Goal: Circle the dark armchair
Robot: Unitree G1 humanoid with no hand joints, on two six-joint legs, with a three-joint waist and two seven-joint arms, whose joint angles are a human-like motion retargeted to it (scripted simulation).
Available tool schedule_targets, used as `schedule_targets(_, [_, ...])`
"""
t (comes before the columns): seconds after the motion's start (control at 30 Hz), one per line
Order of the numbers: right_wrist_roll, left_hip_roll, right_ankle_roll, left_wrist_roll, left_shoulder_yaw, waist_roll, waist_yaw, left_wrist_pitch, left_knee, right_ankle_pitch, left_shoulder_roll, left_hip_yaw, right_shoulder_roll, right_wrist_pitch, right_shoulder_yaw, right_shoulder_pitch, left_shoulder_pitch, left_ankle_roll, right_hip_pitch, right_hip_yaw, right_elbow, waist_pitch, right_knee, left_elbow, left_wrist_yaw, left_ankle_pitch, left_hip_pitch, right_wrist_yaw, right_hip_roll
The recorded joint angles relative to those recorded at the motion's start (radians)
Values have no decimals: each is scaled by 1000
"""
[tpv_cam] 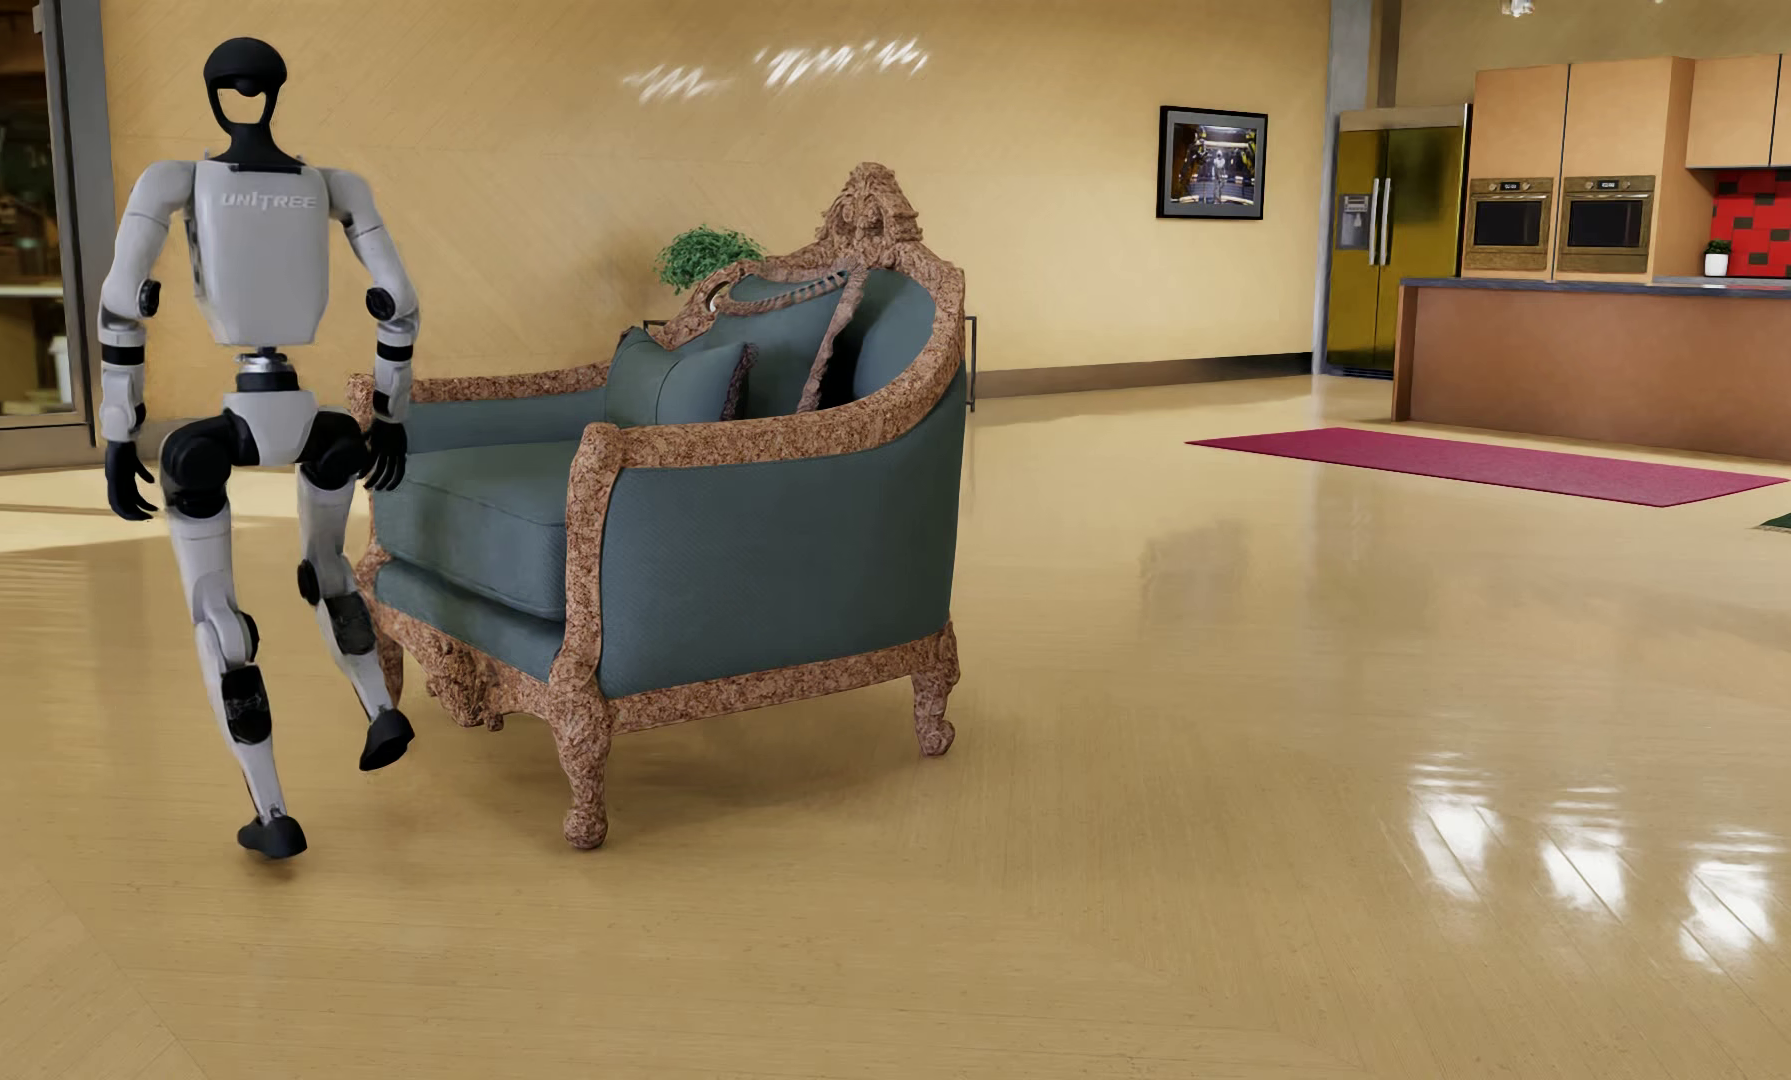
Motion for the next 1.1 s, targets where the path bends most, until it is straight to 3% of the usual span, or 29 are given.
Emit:
schedule_targets(0.1, [0,27,0,0,8,27,-65,0,14,7,12,0,2,0,1,27,-4,0,-115,0,-1,12,47,-1,0,-28,43,0,39])
schedule_targets(0.23, [0,53,0,0,8,34,-121,0,13,130,19,0,7,0,49,51,-43,0,-177,0,67,25,-202,2,0,-49,113,0,70])
schedule_targets(0.33, [0,61,0,0,-5,23,-157,0,6,239,9,0,5,0,88,70,-68,0,-115,0,109,25,-520,-8,0,-41,165,0,63])
schedule_targets(0.43, [0,64,0,0,-25,11,-190,0,14,216,-13,0,2,0,92,100,-74,0,11,0,120,-5,-815,-48,0,-23,194,0,41])
schedule_targets(0.5, [0,79,0,0,-21,3,-183,0,15,239,-34,0,6,0,99,121,-60,0,84,0,142,-37,-883,-74,0,1,222,0,32])
schedule_targets(0.57, [0,107,0,0,4,23,-129,0,53,303,-67,0,10,0,125,119,-33,0,81,0,184,-50,-826,-75,0,91,244,0,66])
schedule_targets(0.63, [0,139,0,0,7,53,-94,0,195,260,-95,0,4,0,152,80,-6,0,102,0,206,-44,-761,-44,0,235,192,0,112])
schedule_targets(0.67, [0,165,0,0,36,80,-115,0,329,212,-109,0,-5,0,35,72,15,0,119,0,159,-55,-762,-41,0,263,101,0,147])
schedule_targets(0.7, [0,172,0,0,11,87,-140,0,480,167,-95,0,-15,0,10,58,17,0,162,0,88,-49,-767,-57,0,252,17,0,164])
schedule_targets(0.77, [0,195,0,0,-25,76,-129,0,706,118,-49,0,-27,0,-25,39,-8,0,275,0,-83,-29,-796,-87,0,224,-104,0,197])
schedule_targets(0.83, [0,211,0,0,31,43,-58,0,765,101,-18,0,-24,0,-63,17,-29,0,353,0,-208,-31,-803,-81,0,296,-204,0,218])
schedule_targets(0.93, [0,196,0,0,169,2,-7,0,585,67,16,0,-16,0,-83,-28,-47,0,452,0,-317,-17,-806,-61,0,504,-337,0,231])
schedule_targets(0.97, [0,186,0,0,183,-6,-1,0,485,52,27,0,-16,0,-81,-35,-54,0,487,0,-344,-11,-810,-58,0,526,-367,0,230])
schedule_targets(1.03, [0,170,0,0,170,-14,18,0,281,24,42,0,-25,0,-64,-29,-66,0,554,0,-369,-5,-819,-55,0,459,-397,0,219])
schedule_targets(1.1, [0,159,0,0,150,-20,47,0,91,-1,42,0,-29,0,-35,-12,-60,0,611,0,-319,-5,-823,-57,0,311,-383,0,198])
